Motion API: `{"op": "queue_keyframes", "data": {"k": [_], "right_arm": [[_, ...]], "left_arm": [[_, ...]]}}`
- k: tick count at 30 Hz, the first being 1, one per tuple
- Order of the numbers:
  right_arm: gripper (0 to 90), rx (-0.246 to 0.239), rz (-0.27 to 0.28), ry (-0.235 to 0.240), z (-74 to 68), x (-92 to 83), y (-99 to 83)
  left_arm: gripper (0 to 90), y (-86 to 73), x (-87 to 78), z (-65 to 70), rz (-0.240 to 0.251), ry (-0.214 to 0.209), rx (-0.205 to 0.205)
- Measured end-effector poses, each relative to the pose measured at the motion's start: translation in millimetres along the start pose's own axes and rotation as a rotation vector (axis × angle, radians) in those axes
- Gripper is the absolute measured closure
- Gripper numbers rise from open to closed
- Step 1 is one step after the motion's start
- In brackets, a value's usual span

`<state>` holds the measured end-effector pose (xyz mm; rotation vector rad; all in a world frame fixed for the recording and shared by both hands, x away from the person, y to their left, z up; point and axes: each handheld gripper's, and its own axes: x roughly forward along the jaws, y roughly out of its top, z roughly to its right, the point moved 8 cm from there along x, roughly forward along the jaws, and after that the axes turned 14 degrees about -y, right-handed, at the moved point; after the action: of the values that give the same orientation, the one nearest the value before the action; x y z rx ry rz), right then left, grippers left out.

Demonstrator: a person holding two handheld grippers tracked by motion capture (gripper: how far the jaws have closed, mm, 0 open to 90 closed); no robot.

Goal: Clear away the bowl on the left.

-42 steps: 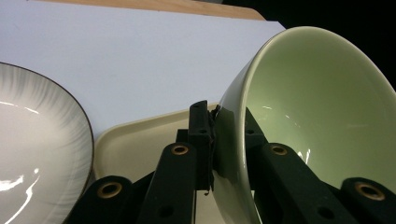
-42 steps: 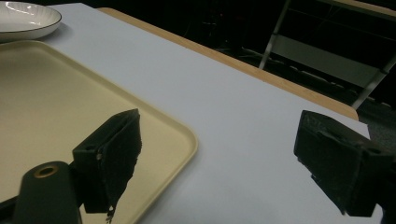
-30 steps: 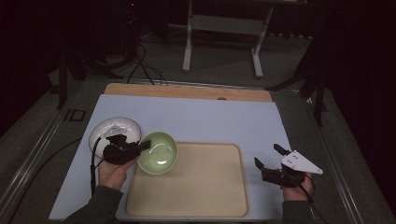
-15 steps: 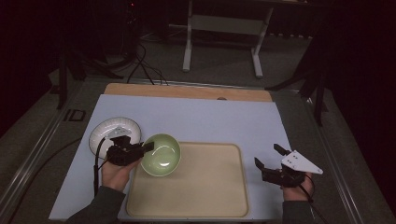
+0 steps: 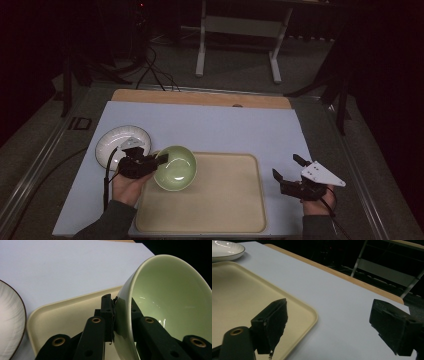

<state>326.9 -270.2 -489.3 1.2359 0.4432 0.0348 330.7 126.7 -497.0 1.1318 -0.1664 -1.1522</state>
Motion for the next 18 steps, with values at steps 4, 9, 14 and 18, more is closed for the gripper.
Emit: {"op": "queue_keyframes", "data": {"k": [4,9,14,18], "right_arm": [[14.6,-0.001,-0.001,0.0,0.1,0.0,-0.2],[14.6,0.001,-0.001,0.0,0.2,-0.1,-0.2],[14.6,-0.001,-0.001,0.0,-0.4,-0.3,-0.1],[14.6,-0.001,-0.001,-0.001,0.0,-0.2,-0.2]], "left_arm": [[82.3,-0.8,2.2,0.7,-0.006,0.0,0.001],[82.4,-2.3,4.7,1.6,-0.012,-0.003,0.006],[82.4,-5.5,8.2,2.0,-0.029,0.0,0.01],[82.5,-6.6,11.0,4.0,-0.035,-0.01,0.011]]}}
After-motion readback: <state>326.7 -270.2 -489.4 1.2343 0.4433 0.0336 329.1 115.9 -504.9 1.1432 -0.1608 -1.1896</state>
